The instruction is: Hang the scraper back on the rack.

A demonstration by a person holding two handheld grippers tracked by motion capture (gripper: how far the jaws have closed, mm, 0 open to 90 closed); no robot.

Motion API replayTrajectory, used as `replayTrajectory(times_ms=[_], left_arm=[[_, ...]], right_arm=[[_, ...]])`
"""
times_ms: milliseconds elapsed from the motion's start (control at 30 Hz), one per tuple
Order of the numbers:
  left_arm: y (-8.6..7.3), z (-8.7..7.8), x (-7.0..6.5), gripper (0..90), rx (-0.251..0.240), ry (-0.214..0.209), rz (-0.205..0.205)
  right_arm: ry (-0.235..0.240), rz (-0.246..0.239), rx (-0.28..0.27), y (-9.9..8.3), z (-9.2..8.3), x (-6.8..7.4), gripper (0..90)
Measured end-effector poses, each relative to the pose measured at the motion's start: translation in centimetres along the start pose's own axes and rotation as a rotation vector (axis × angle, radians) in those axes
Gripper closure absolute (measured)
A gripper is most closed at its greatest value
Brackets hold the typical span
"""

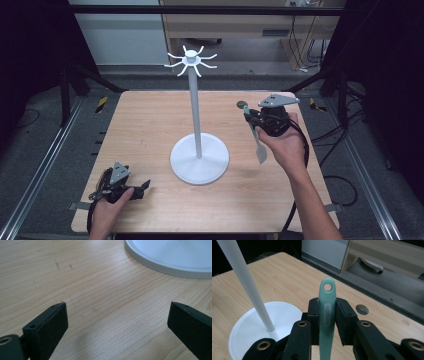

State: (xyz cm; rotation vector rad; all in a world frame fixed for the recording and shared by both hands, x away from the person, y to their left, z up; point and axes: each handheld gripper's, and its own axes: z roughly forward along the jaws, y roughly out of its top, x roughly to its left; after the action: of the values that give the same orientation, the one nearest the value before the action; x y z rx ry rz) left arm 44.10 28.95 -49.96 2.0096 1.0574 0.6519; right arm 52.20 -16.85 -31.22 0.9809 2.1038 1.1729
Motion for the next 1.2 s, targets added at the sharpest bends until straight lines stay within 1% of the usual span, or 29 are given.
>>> replayTrajectory(times_ms=[100, 167, 367, 533, 867, 1200], left_arm=[[0.0, 0.0, 0.0, 2.6, 0.001, 0.0, 0.001], [0.0, 0.0, 0.0, 2.5, 0.0, 0.001, 0.001], [0.0, 0.0, 0.1, 2.6, -0.001, 0.002, 0.0], [0.0, 0.0, 0.0, 2.6, -0.002, 0.003, 0.001], [0.0, 0.0, 0.1, 2.6, -0.004, 0.003, 0.001], [0.0, -0.1, 0.1, 2.6, -0.005, 0.003, -0.003]], right_arm=[[0.006, 0.004, -0.026, 0.6, -0.2, 0.3, 74.8], [0.01, -0.002, -0.042, 1.0, -0.3, 0.6, 74.8], [0.022, -0.006, -0.073, 2.0, -0.5, 1.3, 74.8], [0.031, -0.017, -0.093, 2.7, -0.7, 1.6, 74.8], [0.048, -0.024, -0.139, 4.2, -1.4, 2.4, 74.7], [0.055, -0.032, -0.156, 5.0, -1.4, 2.9, 74.7]])
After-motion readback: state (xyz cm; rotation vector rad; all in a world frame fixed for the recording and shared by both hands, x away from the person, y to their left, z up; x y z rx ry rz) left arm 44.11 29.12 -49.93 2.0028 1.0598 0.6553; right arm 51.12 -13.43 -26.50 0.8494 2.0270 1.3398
